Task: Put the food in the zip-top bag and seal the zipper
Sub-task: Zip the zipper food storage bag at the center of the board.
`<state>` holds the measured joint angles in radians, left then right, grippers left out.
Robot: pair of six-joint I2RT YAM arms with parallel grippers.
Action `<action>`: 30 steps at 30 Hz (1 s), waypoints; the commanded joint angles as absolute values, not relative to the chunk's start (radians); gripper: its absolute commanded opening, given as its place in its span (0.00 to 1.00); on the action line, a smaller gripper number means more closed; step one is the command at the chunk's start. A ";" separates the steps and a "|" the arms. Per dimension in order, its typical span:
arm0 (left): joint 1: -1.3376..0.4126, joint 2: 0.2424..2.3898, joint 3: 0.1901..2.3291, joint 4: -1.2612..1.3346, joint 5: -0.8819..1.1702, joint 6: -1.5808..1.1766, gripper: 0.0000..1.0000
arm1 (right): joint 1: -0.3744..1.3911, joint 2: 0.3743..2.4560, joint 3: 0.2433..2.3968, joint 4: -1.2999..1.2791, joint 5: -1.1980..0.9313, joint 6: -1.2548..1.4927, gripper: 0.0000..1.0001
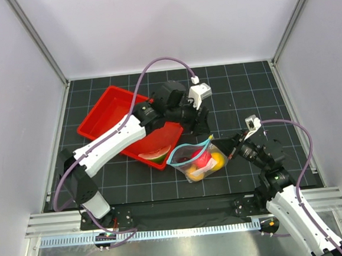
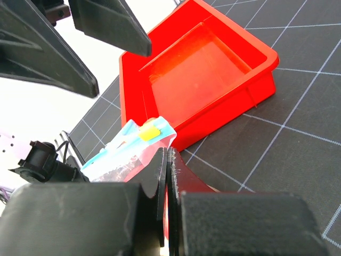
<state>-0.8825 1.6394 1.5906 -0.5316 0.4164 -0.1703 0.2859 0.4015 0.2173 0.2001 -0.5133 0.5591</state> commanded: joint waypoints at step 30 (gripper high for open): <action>-0.956 1.744 1.664 -0.647 0.408 -0.077 0.00 | 0.284 0.341 0.261 0.072 -0.296 0.538 0.01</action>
